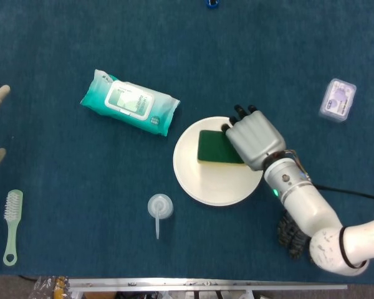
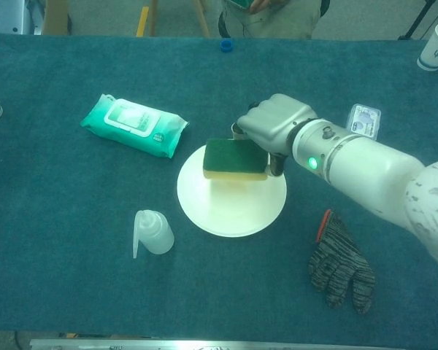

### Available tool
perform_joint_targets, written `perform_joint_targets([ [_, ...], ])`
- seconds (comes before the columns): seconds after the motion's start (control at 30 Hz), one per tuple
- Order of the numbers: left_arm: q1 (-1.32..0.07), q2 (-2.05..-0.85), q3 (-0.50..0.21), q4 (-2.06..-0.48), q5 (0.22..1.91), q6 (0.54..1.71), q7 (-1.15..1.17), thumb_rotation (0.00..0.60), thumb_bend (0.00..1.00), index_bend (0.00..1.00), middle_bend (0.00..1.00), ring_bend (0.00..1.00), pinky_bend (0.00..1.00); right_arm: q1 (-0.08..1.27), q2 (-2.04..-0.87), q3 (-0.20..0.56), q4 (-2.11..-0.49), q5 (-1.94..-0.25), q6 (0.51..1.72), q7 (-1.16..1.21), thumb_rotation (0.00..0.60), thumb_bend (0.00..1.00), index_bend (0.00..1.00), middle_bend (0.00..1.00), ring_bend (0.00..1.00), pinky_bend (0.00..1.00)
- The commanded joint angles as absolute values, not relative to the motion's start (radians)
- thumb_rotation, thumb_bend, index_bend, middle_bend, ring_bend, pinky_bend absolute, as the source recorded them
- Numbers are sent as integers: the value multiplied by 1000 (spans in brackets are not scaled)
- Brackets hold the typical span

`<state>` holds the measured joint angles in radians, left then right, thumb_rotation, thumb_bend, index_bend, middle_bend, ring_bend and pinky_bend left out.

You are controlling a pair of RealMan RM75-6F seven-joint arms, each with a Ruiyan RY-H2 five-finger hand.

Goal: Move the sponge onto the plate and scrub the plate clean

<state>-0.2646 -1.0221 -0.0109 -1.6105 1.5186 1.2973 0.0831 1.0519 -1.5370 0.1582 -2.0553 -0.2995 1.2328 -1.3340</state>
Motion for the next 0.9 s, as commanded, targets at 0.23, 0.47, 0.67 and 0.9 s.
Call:
perform_joint_targets([
  [0.23, -263, -1024, -11, -1622, 1515, 1297, 94, 600, 215, 52, 23, 0, 82, 1118, -1456, 79, -2080, -207, 1231, -1376, 600, 351, 433, 290, 97, 204],
  [0.47, -268, -1032, -13, -1623, 1517, 1294, 96, 600, 215, 52, 23, 0, 82, 1139, -1443, 30, -2055, -197, 1226, -1365, 600, 351, 433, 291, 97, 204],
  [0.67, -266, -1035, -12, -1618, 1522, 1299, 87, 600, 215, 52, 23, 0, 82, 1174, -1466, 6, -2035, -199, 1236, -1385, 600, 352, 433, 291, 97, 204],
  [0.9, -260, -1036, -9, -1607, 1526, 1307, 67, 600, 215, 51, 23, 0, 82, 1224, -1516, -13, -2025, -189, 1273, -1440, 600, 351, 433, 291, 97, 204],
])
